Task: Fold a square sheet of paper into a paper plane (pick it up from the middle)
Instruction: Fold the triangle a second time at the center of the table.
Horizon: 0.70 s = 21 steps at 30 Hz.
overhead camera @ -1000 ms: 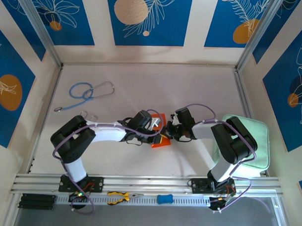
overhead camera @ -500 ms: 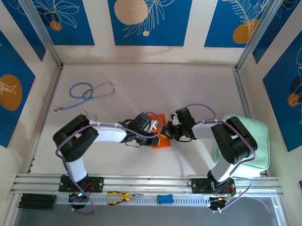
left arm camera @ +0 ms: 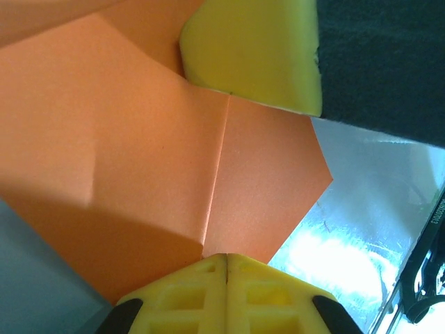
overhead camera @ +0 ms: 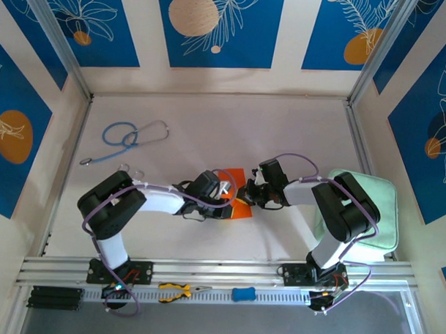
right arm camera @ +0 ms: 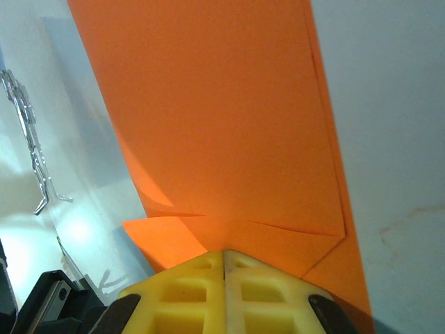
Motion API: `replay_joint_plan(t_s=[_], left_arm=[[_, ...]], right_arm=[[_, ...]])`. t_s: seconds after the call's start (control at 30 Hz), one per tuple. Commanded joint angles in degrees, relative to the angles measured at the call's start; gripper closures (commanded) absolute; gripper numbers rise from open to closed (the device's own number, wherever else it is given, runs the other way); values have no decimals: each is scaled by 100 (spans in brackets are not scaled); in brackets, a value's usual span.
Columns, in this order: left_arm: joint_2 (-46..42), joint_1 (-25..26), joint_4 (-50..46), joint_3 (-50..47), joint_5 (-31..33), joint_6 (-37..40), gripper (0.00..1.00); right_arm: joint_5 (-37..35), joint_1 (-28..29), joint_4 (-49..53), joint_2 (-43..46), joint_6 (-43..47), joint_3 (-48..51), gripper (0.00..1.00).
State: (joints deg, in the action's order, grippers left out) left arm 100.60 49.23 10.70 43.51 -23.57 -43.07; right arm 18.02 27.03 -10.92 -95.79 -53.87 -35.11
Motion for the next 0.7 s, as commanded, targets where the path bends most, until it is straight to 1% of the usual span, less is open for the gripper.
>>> replay_joint_plan(t_s=[0.0, 0.23, 0.47, 0.67], left_arm=[[-174, -9, -200, -249, -78, -61, 100], [-268, -7, -180, -428, -318, -144, 100], [-596, 5, -506, -554, -181, -40, 100], [-1135, -1, -358, -312, -61, -9, 100]], right_arm=[[-290, -65, 504, -23, 91, 154, 100], [-286, -83, 500, -45, 98, 162, 100], [-273, -91, 503, -45, 98, 161, 100], [-255, -90, 501, -19, 88, 162, 100]])
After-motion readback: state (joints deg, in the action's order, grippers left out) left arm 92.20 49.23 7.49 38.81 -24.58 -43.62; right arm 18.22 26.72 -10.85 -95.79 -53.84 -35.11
